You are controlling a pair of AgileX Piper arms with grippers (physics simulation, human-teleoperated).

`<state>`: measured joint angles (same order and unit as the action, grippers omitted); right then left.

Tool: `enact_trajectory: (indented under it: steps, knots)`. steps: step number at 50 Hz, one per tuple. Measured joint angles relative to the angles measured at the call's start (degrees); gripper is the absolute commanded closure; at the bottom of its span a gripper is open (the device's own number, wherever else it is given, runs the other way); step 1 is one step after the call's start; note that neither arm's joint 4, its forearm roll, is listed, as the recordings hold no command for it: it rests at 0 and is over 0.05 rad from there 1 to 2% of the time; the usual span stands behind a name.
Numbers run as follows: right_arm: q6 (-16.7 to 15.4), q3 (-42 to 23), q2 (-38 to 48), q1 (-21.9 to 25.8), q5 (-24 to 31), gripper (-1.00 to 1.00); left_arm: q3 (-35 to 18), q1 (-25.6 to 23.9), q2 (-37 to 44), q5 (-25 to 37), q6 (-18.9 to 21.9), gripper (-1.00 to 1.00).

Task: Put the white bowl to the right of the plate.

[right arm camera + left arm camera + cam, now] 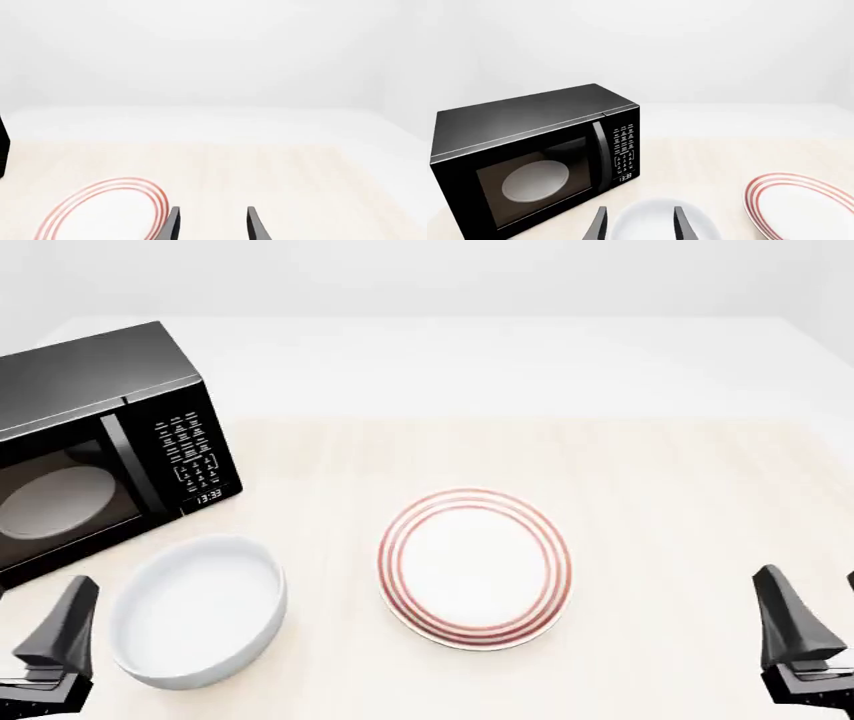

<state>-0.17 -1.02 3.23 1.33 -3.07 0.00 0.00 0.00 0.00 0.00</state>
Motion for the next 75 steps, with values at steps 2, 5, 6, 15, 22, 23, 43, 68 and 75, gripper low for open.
enact_trajectory:
  steps: [2,5,6,15,22,23,43,68,75]
  knots:
    - [0.05,0.15,-0.51,-0.23,0.6,-1.0,0.0,0.0,0.0,0.0,0.0,-1.0]
    - [0.05,0.34,-1.0,-0.47,1.28,-1.0,0.0,0.0,0.0,0.0,0.0,-1.0]
    - [0.0,0.39,-1.11,-0.5,1.46,-1.0,0.0,0.0,0.0,0.0,0.0,-1.0]
    - [0.05,0.7,0.28,0.02,0.63,-1.0,0.0,0.0,0.0,0.0,0.0,-1.0]
    - [0.0,-0.57,6.67,2.43,-3.26,-1.0,0.0,0.0,0.0,0.0,0.0,-1.0]
    - [-0.17,-1.04,7.93,2.84,-3.88,-1.0,0.0,0.0,0.0,0.0,0.0,-1.0]
    - [-3.26,-20.59,44.21,17.2,-12.04,-1.0,0.0,0.0,0.0,0.0,0.0,-1.0]
    - [-5.04,-44.59,70.6,31.13,-5.52,-1.0,0.0,0.0,0.0,0.0,0.0,-1.0]
    - [-5.06,-50.15,76.12,33.87,-2.85,-1.0,0.0,0.0,0.0,0.0,0.0,-1.0]
